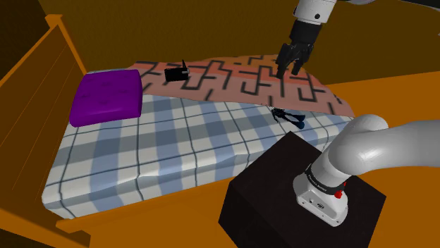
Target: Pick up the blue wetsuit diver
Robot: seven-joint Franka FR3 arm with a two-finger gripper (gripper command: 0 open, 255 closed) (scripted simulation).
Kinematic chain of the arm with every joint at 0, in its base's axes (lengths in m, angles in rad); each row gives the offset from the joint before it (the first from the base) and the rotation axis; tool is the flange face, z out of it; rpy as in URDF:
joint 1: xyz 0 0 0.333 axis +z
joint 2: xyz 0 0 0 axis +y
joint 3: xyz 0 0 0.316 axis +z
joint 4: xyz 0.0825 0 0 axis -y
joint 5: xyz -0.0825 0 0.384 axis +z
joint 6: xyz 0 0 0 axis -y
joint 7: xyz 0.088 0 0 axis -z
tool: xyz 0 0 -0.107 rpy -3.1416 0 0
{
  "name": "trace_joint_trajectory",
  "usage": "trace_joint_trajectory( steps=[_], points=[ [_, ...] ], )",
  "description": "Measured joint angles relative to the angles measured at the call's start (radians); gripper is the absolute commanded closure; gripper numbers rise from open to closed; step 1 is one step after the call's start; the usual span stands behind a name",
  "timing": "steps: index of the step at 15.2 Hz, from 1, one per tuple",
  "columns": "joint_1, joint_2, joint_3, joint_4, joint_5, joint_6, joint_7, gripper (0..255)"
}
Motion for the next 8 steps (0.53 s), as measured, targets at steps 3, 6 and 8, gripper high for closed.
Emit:
trace_joint_trajectory(
  steps=[3,6,8],
  points=[
    [-0.006,-0.012,-0.021,-0.036,-0.017,0.030,-0.030,0],
    [-0.022,-0.031,-0.069,-0.121,-0.055,0.110,-0.100,0],
    [-0.034,-0.043,-0.102,-0.172,-0.080,0.162,-0.146,0]
  ],
)
